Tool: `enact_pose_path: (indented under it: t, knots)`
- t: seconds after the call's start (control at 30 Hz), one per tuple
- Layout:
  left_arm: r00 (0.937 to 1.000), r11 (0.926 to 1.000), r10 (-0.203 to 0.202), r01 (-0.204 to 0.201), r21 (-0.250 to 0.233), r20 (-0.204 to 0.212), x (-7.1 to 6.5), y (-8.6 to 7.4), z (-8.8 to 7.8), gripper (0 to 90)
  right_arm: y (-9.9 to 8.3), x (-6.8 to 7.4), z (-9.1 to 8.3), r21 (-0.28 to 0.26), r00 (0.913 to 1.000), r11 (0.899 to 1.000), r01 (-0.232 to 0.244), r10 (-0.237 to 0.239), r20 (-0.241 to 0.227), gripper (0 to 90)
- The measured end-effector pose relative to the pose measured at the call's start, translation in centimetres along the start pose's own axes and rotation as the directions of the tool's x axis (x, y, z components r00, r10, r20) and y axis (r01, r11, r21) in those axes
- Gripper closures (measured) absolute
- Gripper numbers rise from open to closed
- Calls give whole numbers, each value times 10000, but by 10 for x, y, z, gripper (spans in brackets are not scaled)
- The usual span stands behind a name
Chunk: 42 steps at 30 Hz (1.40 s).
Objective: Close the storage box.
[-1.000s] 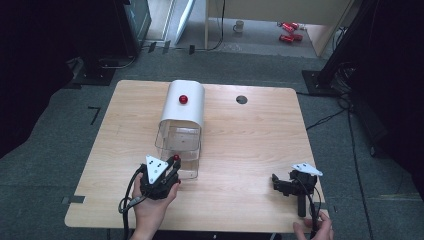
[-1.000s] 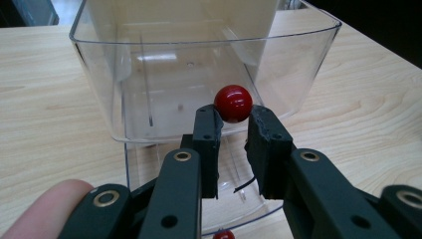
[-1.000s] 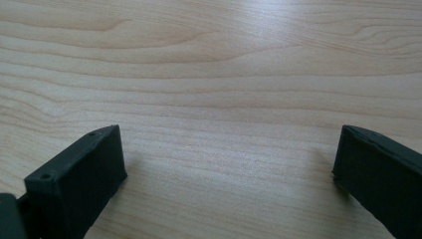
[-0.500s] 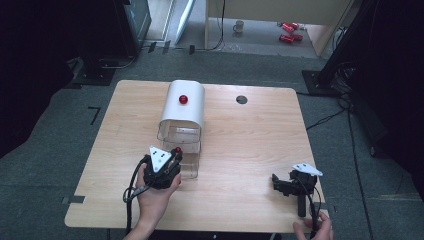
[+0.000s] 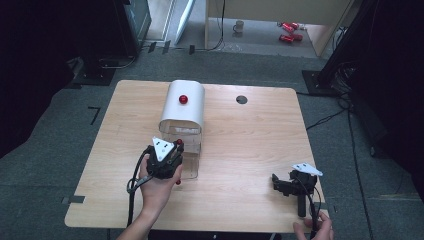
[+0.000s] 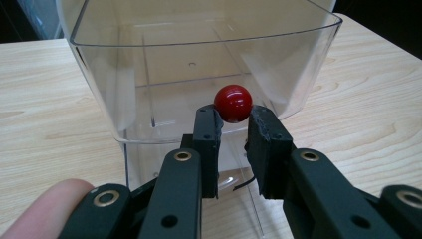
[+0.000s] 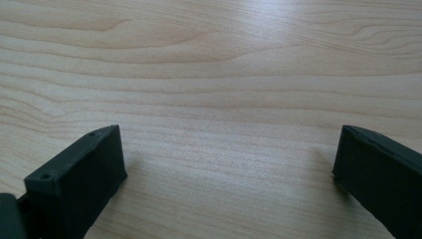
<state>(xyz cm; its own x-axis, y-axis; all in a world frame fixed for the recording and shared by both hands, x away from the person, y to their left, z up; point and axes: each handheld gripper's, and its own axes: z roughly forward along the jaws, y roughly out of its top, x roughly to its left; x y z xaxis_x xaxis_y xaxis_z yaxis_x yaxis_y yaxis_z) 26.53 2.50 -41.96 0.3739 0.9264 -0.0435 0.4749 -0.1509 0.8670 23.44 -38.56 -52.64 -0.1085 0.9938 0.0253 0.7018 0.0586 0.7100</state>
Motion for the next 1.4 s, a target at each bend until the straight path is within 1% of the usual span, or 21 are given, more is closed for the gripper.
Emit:
enact_pose_path:
  t: [0.2,0.43,0.73,0.87,0.93,1.07,1.1,1.13,1.2,1.27,1.4]
  knots:
    - [10000,10000,30,-30,84,-52,0,-1,6,758,0,0,0,-1,10000,10000,0,0,1,0]
    - [10000,10000,49,-48,83,-72,1,0,10,757,0,0,0,1,10000,10000,-2,2,1,0]
    - [9999,9999,67,-66,95,-99,1,2,13,756,0,0,0,-1,10000,10000,-1,1,-1,0]
    - [10000,10000,14,-13,71,-81,1,1,12,747,0,0,0,-1,10000,10000,-1,1,1,0]
    - [9999,10000,-34,34,37,103,1,0,10,679,0,0,0,0,10000,10000,-3,3,-1,0]
    - [9992,9998,129,-134,148,373,-2,-7,3,550,0,0,0,0,10000,10000,-3,3,0,0]
    - [9991,9998,136,-141,128,412,-2,-10,1,490,0,0,0,1,10000,10000,-2,2,2,0]
    - [9990,9999,107,-112,113,441,-3,-12,-1,490,0,0,0,1,10000,10000,-2,2,2,0]
    - [9988,9999,53,-61,149,488,-3,-17,-6,423,0,0,0,0,10000,10000,-3,3,0,0]
    - [9981,9997,-2,-12,233,616,-4,-21,-12,384,0,0,0,1,10000,10000,-3,3,3,0]
    - [9973,9991,150,-178,388,721,-6,-33,-23,320,0,0,0,0,10000,10000,-4,4,0,0]
